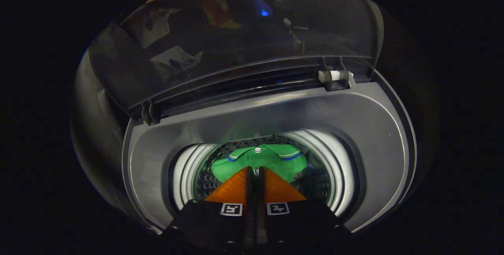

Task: Put the clothes into the washing machine and then close the washing machine lid.

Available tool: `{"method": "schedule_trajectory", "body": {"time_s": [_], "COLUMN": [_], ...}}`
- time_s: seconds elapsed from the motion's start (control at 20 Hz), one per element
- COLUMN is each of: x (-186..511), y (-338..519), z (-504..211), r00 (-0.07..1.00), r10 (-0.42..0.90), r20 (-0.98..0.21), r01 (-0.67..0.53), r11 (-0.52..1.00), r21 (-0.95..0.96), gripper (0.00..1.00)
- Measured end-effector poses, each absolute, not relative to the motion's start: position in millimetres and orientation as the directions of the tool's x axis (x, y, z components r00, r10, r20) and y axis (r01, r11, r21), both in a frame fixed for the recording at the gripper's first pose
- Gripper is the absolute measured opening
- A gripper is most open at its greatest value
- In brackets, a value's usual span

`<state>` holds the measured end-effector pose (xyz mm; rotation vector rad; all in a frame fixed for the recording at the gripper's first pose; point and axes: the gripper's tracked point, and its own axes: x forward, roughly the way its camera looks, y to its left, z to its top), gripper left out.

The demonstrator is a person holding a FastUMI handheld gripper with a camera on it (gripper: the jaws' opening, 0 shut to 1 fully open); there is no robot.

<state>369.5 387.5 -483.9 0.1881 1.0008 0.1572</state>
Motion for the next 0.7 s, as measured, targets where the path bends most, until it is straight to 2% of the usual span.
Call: {"method": "schedule_trajectory", "body": {"time_s": [0.05,0.15,0.3,0.7], "x": [369,370,367,354], "y": [387,385,381,381], "z": [-485,-482,-478,-452], "r00": [0.531,0.548,0.559,0.590], "r10": [0.209,0.199,0.183,0.213], "r20": [-0.821,-0.812,-0.808,-0.779], "r01": [-0.042,-0.046,-0.049,-0.089], "r11": [0.974,0.977,0.981,0.976], "r21": [0.221,0.209,0.189,0.199], "gripper": [0.09,0.19,0.97,0.99]}}
